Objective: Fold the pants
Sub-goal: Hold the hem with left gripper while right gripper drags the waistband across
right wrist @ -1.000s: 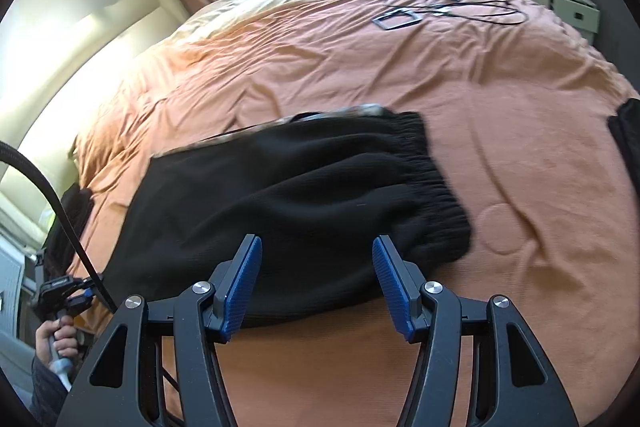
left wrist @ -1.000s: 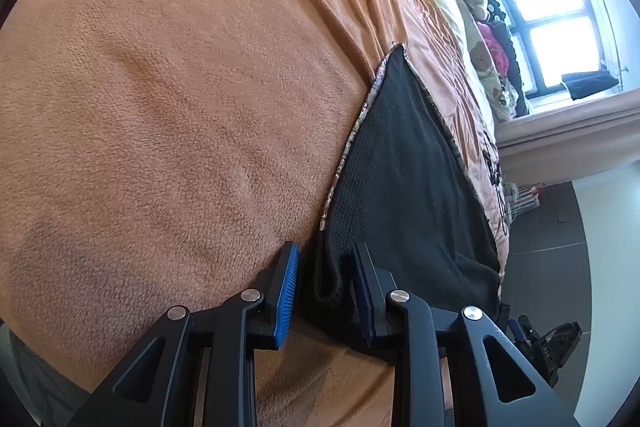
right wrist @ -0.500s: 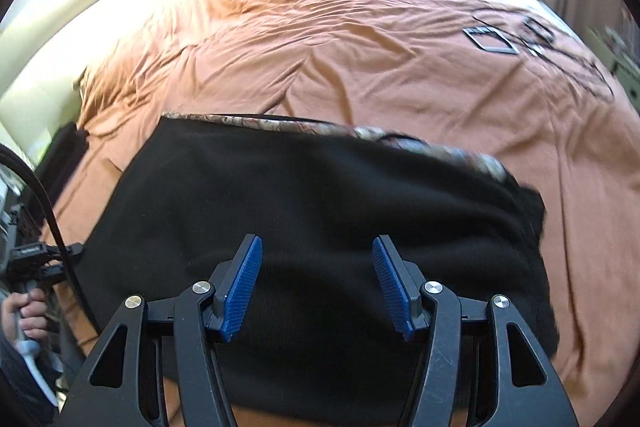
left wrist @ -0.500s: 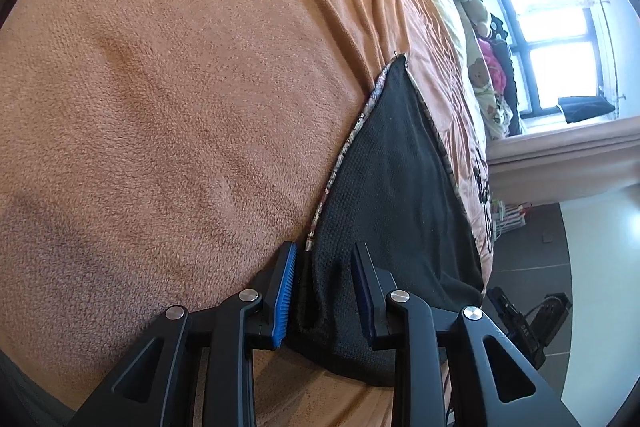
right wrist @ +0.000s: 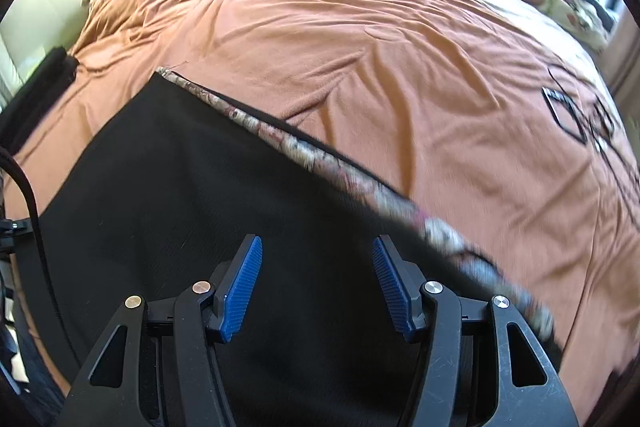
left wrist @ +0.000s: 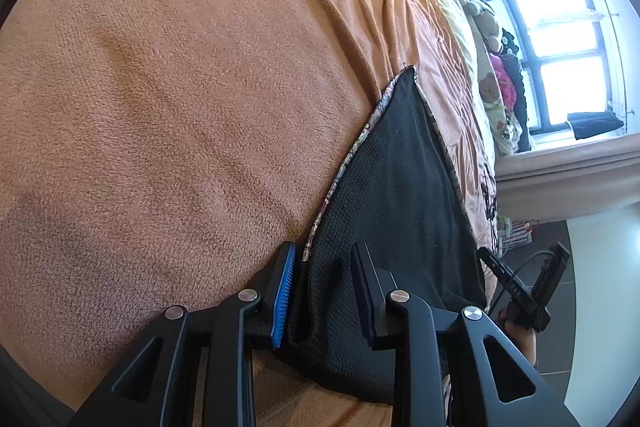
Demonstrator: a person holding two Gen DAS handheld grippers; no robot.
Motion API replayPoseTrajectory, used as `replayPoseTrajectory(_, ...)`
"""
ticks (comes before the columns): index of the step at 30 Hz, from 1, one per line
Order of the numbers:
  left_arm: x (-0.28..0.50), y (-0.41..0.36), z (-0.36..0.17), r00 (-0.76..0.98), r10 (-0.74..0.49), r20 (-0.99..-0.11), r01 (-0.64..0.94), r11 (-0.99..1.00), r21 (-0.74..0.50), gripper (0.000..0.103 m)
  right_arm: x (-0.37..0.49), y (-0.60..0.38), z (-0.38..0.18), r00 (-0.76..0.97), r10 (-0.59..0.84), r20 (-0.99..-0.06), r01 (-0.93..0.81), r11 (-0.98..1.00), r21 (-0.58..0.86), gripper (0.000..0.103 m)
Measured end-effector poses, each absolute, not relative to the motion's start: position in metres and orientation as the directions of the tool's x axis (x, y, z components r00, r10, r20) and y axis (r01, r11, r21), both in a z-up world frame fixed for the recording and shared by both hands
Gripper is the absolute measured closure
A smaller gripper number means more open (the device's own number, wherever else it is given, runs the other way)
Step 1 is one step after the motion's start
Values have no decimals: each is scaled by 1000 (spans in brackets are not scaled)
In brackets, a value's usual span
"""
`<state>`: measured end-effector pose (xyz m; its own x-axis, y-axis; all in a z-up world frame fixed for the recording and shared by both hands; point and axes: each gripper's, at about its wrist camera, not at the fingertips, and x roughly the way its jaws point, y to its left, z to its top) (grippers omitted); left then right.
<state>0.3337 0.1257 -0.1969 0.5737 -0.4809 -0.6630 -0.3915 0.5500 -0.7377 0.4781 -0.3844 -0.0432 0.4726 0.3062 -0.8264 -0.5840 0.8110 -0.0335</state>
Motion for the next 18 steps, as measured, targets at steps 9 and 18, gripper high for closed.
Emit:
replayPoseTrajectory(9, 337, 122, -195, 569, -472, -673, -410, 546, -730, 74, 520, -334, -67, 439, 270, -857, -676, 728, -117, 47)
replayPoseTrajectory(18, 338, 124, -197, 569, -478, -669, -417, 533, -736, 74, 535, -313, -94, 466, 194, -863, -695, 684, -222, 96)
